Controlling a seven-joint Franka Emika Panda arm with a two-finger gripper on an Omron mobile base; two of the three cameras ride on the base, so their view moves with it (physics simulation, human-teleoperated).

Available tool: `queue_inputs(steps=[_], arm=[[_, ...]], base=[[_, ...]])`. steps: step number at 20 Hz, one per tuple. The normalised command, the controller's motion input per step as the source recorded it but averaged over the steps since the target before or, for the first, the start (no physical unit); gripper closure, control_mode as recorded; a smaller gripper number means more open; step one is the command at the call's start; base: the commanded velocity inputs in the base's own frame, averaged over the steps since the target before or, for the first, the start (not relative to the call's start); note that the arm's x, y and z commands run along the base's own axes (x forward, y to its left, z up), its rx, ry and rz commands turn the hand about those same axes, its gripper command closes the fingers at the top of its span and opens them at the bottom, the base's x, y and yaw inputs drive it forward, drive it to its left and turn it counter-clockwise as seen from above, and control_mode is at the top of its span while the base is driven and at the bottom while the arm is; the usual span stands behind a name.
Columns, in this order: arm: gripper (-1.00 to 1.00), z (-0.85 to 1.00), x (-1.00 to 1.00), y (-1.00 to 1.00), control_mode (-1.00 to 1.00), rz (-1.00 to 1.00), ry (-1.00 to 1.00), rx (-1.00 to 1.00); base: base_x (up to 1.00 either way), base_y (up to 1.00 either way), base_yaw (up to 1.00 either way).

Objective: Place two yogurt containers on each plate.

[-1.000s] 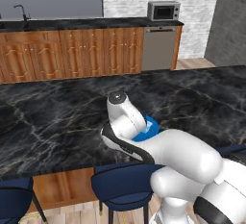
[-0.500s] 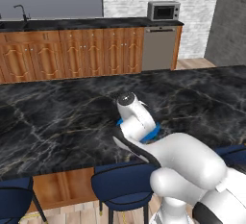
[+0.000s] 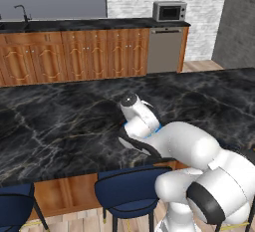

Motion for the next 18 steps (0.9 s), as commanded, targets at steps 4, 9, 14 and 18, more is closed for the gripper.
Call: queue_inputs(steps=[4, 9, 14, 18], arm=[[1.00, 0.00, 0.32, 0.00, -1.00, 0.00, 0.08, -0.04], [1.00, 0.00, 0.21, 0.00, -1.00, 0.00, 0.12, -0.03], [1.00, -0.09, 0.12, 0.00, -1.00, 0.00, 0.07, -0.05], [1.00, -0.17, 0.03, 0.00, -1.00, 0.00, 0.01, -0.05]], base=[[0.00, 0.00, 0.00], [0.00, 0.00, 0.00], [0.00, 0.00, 0.00], [0.00, 0.00, 0.00]])
